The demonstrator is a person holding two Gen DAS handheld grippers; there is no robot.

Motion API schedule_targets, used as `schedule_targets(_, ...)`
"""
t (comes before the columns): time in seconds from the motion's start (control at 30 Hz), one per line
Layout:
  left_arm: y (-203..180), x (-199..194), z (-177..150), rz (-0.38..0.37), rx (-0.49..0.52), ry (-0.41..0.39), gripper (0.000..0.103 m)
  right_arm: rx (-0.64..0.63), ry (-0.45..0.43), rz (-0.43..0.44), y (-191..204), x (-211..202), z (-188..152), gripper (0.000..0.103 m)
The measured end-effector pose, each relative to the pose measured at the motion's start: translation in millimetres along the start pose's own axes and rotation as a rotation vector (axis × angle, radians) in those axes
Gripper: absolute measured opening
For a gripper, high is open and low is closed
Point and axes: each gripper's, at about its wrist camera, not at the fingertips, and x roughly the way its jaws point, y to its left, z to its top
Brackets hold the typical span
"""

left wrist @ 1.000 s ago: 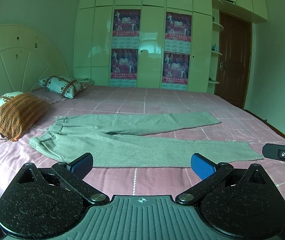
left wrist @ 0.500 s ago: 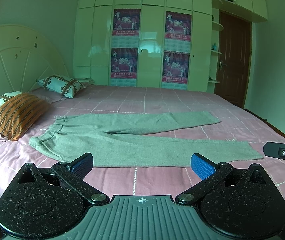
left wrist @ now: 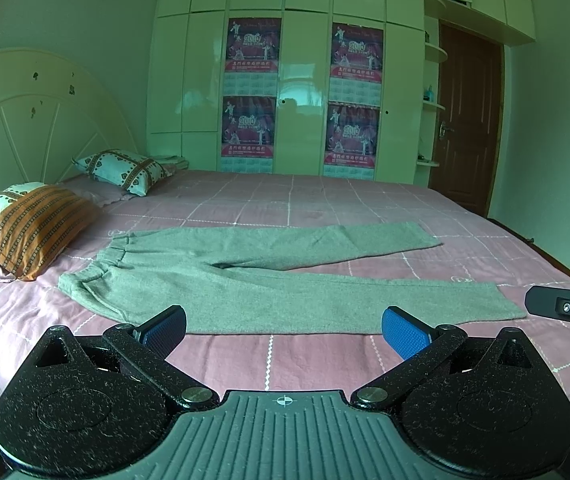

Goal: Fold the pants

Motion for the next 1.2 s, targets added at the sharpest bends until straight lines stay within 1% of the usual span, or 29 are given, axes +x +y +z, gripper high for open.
schedule_targets(0.83,-1.1,2.5,0.0,0.008,0.008,-0.007,0.103,0.0,-0.002,0.002,0.9,-0.1,1.3,0.095)
schedule_targets(0.93,6.5,14.1,3.1,0.04,0.026,-0.002,0.103,-0.011,-0.039,0.006,-6.6,5.4,9.3,0.095)
schedule_targets(0.97,10.2,20.2,4.9,0.062,0.04,-0.004,0.103,-0.017,-0.056,0.003,-12.3,10.6,11.7,0.096)
schedule_targets(1.03,16.2,30.4,7.3,0.087,0.06,0.003,0.103,0.003,-0.053,0.004,-19.8,24.5,16.5,0.096)
schedule_targets(1.2,37.6,59.9,13.9,0.092,0.025,0.048,0.103,0.03,-0.041,0.016,-30.9,57.5,24.0,0.095)
